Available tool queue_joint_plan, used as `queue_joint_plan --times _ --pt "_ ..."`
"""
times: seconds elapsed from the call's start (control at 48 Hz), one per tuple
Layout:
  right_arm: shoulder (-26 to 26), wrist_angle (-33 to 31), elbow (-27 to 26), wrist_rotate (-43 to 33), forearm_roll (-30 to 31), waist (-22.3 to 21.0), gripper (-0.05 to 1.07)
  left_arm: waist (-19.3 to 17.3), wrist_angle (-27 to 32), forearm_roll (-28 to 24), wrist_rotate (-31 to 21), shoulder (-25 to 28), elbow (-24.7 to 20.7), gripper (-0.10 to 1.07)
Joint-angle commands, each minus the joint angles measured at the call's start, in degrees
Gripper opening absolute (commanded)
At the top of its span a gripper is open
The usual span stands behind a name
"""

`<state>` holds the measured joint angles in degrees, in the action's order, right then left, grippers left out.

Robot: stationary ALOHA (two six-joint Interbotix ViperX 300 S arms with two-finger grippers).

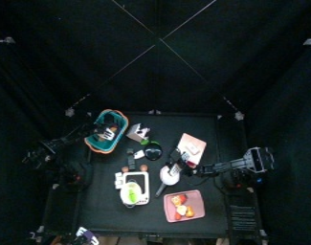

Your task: Place banana in pan

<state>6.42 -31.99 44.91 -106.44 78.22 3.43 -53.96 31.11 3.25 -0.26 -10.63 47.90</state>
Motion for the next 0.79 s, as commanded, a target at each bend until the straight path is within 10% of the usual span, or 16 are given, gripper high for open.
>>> queue_joint_plan --times 0.0,0.438,0.771 --pt "1.1 0.0 -0.9 0.0 0.2 -0.2 0.86 0.8 1.1 0.3 0.0 -2.4 -1.3 0.56" --pt "1.0 -0.3 -0.5 -0.1 0.2 -1.7 0.86 13.9 7.3 7.4 -0.8 -21.7 -3.5 0.56" --pt "2.8 -0.8 0.3 0.4 0.7 -1.8 0.86 32.8 -7.7 11.7 -0.8 -22.3 -1.8 0.56"
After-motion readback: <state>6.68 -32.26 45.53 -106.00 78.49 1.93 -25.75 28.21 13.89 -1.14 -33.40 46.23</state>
